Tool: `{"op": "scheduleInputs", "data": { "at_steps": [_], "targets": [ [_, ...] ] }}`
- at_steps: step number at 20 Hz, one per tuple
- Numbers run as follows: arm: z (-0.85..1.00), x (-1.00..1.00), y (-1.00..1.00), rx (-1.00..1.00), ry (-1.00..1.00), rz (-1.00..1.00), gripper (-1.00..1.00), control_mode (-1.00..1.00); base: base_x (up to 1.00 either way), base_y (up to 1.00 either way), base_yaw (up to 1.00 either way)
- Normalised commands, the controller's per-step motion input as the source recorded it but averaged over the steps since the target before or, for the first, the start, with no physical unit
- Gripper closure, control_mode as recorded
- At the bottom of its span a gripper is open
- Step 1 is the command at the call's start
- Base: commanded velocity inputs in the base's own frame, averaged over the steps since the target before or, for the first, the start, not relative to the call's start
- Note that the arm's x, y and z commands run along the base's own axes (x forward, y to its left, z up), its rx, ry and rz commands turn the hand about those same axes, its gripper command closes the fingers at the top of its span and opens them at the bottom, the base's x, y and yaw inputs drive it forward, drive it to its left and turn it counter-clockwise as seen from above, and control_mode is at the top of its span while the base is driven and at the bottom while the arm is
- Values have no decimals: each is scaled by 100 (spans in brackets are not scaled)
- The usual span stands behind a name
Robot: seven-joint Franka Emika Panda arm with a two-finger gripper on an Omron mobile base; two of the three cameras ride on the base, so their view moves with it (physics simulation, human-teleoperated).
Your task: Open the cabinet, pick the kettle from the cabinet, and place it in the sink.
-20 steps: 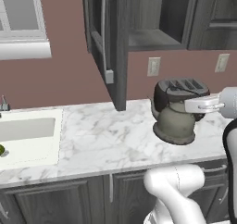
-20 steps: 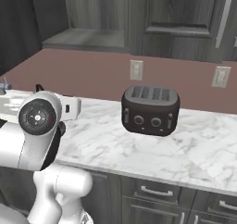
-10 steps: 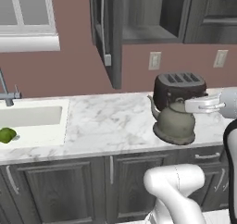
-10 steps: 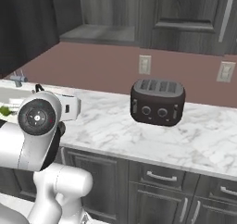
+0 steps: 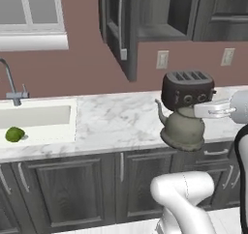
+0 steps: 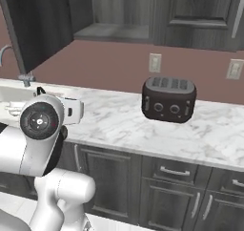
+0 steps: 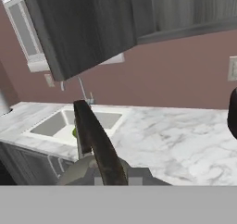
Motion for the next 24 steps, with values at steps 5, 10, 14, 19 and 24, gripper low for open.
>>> {"op": "scheduleInputs", "data": {
  "at_steps": [5,10,14,19,24],
  "targets": [
    [0,0,0,0,0,0,100,100,-44,53,-3],
    [0,0,0,0,0,0,100,100,-31,59,0],
    [0,0,0,0,0,0,100,100,-13,67,0],
    [0,0,0,0,0,0,100,100,-1,72,-6],
    [0,0,0,0,0,0,100,100,4,68,-11]
  ]
}}
